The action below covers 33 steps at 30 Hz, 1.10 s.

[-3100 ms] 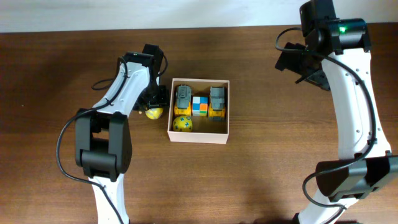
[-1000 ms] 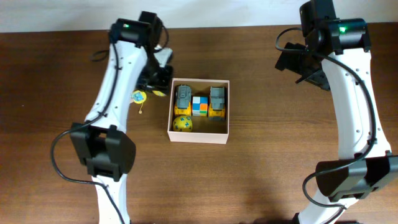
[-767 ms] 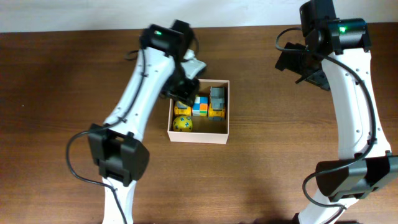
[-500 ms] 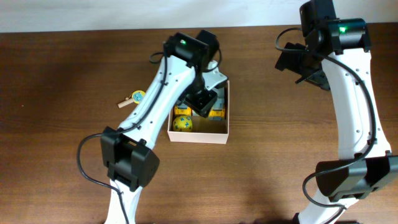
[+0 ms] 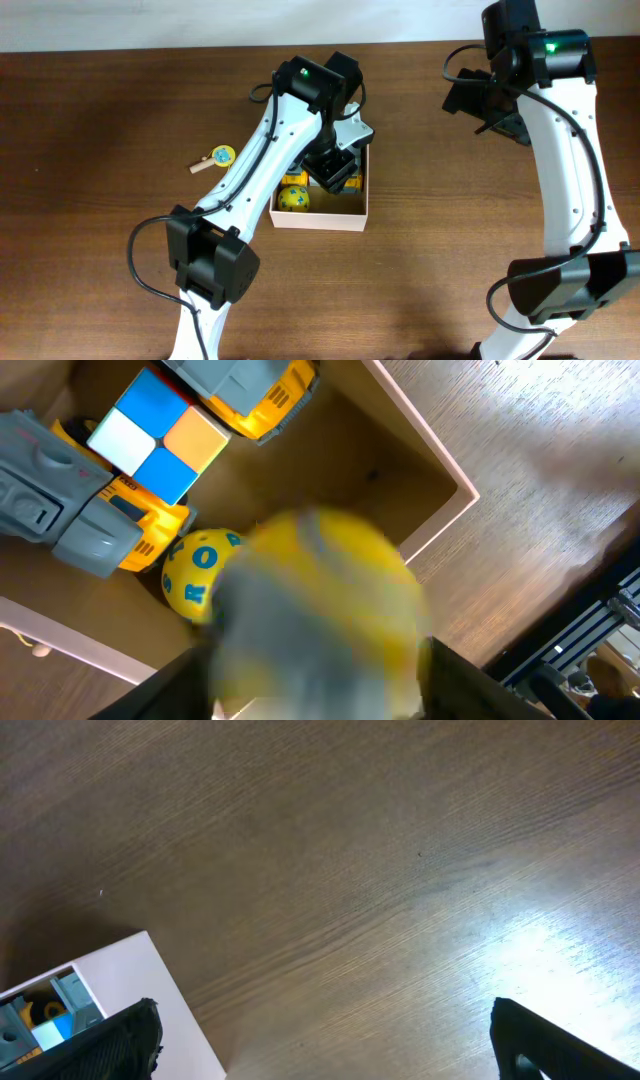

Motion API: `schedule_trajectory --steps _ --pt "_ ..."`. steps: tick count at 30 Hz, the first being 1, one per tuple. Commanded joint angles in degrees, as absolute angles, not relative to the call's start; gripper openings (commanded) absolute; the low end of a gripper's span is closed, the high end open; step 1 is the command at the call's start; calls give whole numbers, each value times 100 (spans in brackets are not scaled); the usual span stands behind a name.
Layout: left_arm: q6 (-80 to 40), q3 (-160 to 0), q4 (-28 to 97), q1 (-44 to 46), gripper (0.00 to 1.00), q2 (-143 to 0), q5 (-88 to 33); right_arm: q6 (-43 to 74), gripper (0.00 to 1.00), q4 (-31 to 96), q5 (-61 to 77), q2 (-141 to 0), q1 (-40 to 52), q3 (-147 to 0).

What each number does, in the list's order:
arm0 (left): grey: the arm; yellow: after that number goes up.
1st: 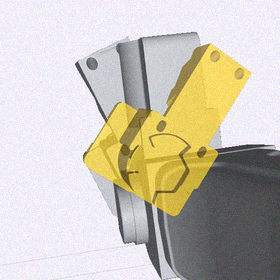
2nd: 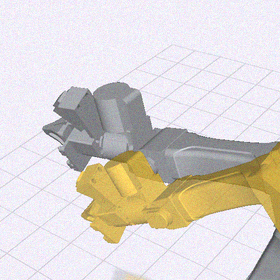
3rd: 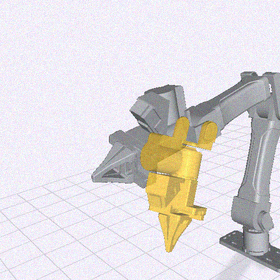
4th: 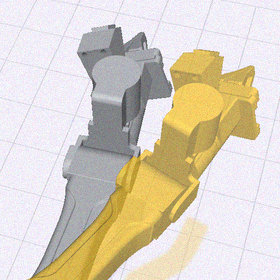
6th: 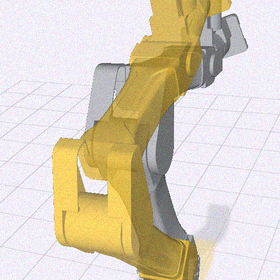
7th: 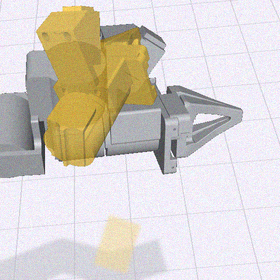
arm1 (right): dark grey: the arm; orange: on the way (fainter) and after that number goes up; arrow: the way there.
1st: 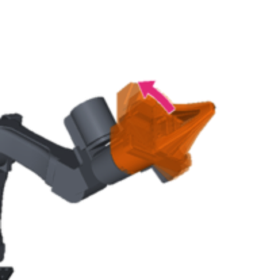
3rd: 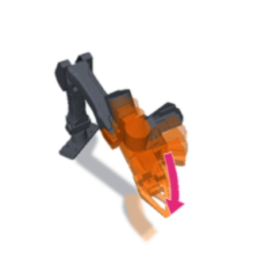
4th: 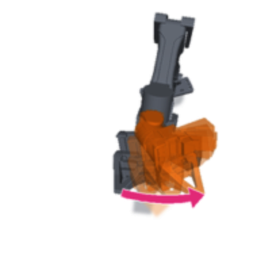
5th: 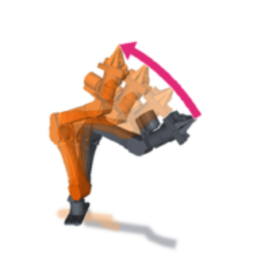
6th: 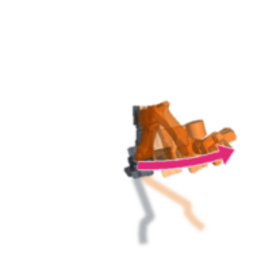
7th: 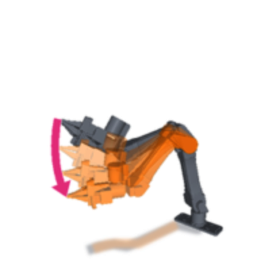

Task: Pack container
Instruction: 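Lift the yellow-grey ball and carry it into the box front right, then open the left gripper to release the ball and lift away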

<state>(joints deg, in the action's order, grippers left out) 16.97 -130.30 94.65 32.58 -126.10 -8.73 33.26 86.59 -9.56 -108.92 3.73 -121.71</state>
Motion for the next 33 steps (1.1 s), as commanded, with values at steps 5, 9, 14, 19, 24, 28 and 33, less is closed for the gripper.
schedule_trajectory --steps 5,9,14,19,24,28,33 --pt "1767 -13107 9371 3275 66 -12632 -862 3393 99 8656 -967 -10849 336 -12206" --pt "1767 -13107 9288 3275 66 -12632 -873 3393 99 8656 -967 -10849 336 -12206" --pt "1278 -13107 9048 3129 69 -12632 -593 3393 99 8659 -967 -10849 336 -12206" --pt "482 -13107 8779 2672 70 -12632 -456 3393 99 8659 -967 -10849 336 -12206" --pt "-270 -13107 8519 1966 70 -12632 -445 3393 99 8656 -967 -10849 336 -12206" --pt "-587 -13107 8368 1321 70 -12632 -447 3393 99 8656 -967 -10849 336 -12206" --pt "-449 -13058 8158 821 70 -12665 32 3393 99 8656 -967 -10849 336 -12206"
